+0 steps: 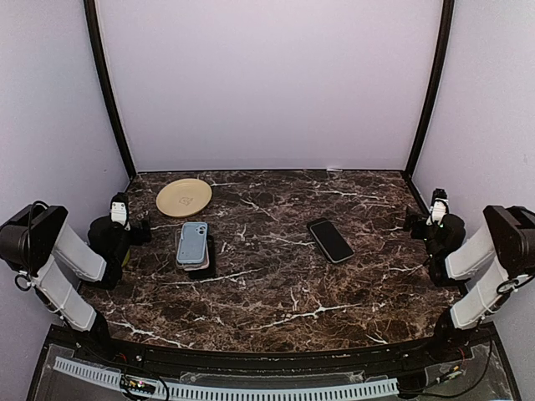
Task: Put the phone into the phone case
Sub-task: Pick up the phone case.
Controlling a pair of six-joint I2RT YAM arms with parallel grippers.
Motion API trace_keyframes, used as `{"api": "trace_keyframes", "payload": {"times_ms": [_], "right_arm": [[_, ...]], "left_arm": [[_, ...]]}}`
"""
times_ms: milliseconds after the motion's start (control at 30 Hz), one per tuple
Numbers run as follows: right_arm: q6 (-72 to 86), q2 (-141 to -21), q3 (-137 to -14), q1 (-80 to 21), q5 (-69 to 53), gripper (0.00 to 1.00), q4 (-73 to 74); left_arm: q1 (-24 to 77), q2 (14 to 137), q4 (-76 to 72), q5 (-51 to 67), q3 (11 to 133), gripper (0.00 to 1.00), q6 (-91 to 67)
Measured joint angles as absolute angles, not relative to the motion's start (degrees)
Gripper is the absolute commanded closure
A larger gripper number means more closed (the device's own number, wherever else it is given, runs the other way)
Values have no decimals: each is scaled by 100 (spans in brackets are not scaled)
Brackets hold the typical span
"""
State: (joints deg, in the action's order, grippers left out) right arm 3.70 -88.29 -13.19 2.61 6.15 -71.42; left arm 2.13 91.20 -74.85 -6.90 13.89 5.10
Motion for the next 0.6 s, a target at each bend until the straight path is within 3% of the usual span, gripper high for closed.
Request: {"api": "trace_keyframes", "payload": {"times_ms": [367, 500, 600], "right_arm": [[462, -7664, -1929, 263, 624, 2, -5546], [679, -7199, -2117, 266, 250, 2, -4950], [926, -6949, -2357, 268, -174, 2, -4473]], "left_arm": [[161, 9094, -7373, -733, 1426, 1, 397], [132, 8722, -6622, -1061, 1662, 2, 233], [128, 8340, -5507, -1216, 2344, 12, 141]]}}
